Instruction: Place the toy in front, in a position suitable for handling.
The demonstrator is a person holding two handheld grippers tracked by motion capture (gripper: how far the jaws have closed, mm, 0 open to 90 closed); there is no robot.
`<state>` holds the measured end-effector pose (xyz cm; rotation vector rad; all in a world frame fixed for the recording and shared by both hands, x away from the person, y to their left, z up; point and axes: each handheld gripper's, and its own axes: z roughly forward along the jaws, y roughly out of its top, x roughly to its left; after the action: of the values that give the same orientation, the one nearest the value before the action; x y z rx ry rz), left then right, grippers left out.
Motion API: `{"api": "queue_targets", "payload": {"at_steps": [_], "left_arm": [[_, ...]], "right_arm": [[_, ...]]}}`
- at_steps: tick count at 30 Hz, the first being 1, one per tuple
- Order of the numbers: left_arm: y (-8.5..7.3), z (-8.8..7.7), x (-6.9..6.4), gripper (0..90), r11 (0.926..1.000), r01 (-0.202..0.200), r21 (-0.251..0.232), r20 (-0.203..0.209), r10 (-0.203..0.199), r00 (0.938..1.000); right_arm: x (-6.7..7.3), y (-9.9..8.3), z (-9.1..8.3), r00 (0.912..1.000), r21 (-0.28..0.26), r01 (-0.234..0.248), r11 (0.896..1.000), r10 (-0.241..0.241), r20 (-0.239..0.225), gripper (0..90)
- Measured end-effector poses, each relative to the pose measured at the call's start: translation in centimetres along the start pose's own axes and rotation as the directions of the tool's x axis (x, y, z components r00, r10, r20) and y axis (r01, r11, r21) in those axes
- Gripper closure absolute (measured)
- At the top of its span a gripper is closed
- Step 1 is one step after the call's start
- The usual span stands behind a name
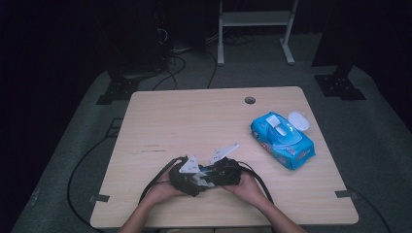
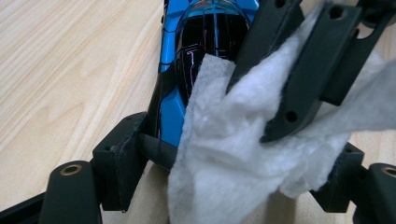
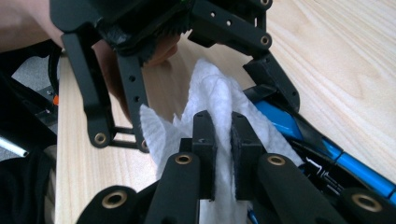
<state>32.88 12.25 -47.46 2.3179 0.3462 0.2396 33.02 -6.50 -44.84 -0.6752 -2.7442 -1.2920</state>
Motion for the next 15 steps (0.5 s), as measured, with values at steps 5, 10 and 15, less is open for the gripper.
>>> {"api": "queue_targets", "payload": {"at_steps": [5,10,15], "left_arm": [[-0.1,-0.1,0.0,24.0,1.0,-0.003,0.007,-0.002,0.003,1.0],[-0.1,0.0,-0.1,24.0,1.0,-0.003,0.007,-0.003,0.003,1.0],[-0.1,-0.1,0.0,24.1,1.0,-0.001,0.01,-0.003,0.002,1.0]], "right_arm": [[0.0,0.2,0.5,0.9995,-0.044,0.001,0.999,0.0,0.032,82.1],[0.7,-0.2,-0.1,0.9981,-0.007,0.048,0.999,-0.047,0.04,82.2],[0.5,-0.9,-0.9,0.9953,-0.004,0.058,0.998,-0.057,0.079,82.2]]}}
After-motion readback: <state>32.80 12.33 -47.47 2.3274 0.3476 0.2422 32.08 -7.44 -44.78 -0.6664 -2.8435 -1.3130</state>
